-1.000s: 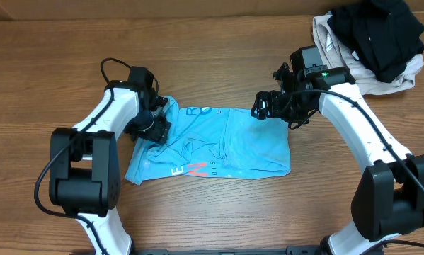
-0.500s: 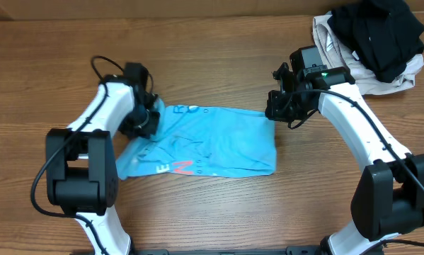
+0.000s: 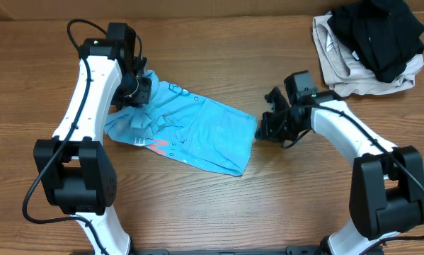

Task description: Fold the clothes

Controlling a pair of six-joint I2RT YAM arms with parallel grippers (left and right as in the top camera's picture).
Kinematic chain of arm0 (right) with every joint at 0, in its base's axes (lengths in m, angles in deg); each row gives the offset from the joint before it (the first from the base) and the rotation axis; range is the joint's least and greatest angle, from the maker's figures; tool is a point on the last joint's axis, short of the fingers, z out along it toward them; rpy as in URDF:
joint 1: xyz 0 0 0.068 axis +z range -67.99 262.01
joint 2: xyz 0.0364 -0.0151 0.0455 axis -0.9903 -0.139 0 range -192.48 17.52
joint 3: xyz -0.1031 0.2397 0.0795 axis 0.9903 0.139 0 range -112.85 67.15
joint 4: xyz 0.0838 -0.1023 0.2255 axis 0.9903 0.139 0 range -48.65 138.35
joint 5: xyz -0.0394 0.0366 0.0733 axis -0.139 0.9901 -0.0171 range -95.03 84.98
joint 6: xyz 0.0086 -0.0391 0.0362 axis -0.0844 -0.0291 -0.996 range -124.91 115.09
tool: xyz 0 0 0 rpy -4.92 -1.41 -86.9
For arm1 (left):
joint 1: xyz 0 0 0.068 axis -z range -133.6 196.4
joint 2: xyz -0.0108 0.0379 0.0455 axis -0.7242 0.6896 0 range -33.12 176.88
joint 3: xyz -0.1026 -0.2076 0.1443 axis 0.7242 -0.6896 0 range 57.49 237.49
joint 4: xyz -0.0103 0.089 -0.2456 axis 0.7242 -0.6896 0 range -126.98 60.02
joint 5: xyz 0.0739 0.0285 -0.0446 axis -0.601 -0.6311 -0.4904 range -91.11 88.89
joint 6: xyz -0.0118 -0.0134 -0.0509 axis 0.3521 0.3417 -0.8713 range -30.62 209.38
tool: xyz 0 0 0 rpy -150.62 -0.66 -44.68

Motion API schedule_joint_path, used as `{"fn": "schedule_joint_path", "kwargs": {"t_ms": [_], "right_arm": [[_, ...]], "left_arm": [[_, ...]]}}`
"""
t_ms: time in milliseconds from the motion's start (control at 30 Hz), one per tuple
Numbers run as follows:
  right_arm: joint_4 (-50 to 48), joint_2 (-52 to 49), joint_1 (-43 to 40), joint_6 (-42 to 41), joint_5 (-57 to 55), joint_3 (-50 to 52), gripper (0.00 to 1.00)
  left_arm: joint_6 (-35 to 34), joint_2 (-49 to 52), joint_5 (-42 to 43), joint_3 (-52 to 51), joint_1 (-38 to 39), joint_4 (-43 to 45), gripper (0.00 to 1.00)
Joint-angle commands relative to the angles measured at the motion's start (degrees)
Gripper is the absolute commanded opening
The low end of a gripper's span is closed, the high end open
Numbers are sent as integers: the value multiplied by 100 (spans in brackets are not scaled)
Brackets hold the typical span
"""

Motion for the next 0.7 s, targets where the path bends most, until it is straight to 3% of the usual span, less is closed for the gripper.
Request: {"fn": "schedule_joint_path", "kwargs": {"t_ms": [0,267,667], "right_arm": [[-166,-28,201,-42,393,160,4],[-243,-28,247,-42,365,160,4],[-275,-28,245,-42,354,160,4]], "left_arm": [[-52,4,472,219,129,-101,4],[-55,-26,975,378,634,-153,4],[-61,-24,1185,796,2039,-415,4]]}}
